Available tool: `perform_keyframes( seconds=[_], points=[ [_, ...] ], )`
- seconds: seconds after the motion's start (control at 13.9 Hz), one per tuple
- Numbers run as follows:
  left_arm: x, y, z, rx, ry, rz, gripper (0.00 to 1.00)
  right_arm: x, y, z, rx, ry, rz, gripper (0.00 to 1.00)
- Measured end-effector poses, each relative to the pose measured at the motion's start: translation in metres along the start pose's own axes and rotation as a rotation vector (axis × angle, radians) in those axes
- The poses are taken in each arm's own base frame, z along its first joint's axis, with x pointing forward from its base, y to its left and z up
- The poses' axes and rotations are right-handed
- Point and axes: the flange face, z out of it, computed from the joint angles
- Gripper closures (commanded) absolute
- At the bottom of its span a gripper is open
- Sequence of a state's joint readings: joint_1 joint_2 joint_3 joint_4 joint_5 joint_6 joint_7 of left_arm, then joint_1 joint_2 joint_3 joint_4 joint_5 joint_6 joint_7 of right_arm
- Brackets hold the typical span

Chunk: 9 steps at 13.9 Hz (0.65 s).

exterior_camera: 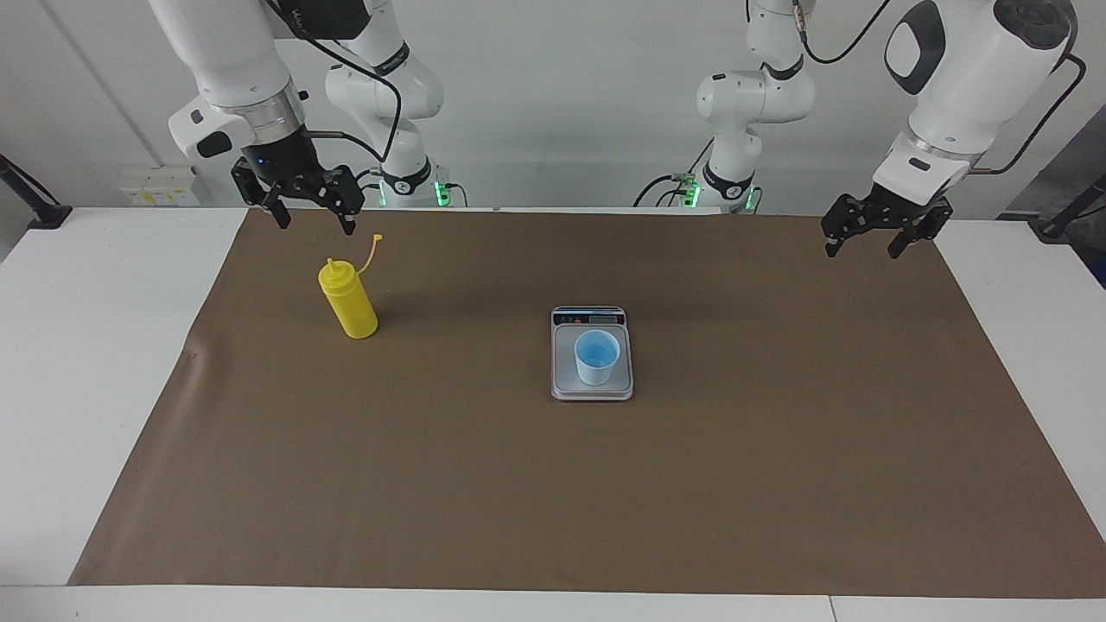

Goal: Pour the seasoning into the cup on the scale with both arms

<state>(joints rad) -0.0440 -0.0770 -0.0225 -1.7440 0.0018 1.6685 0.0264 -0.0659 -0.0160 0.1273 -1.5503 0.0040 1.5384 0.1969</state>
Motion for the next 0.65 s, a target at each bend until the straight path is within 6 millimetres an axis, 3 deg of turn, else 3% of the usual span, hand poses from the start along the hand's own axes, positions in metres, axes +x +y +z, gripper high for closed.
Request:
perform_keyframes(
  seconds=[0.29, 0.65],
  points=[
    [0.0000, 0.0000, 0.0000, 0.000, 0.000, 0.000, 0.00, 0.0023, 0.0139, -0.0022, 0.002, 0.004, 0.020, 0.00],
    [0.0000, 0.0000, 0.0000, 0.000, 0.000, 0.000, 0.00, 0.0015, 0.0100, -0.0018, 0.002, 0.002, 0.013, 0.00]
  ],
)
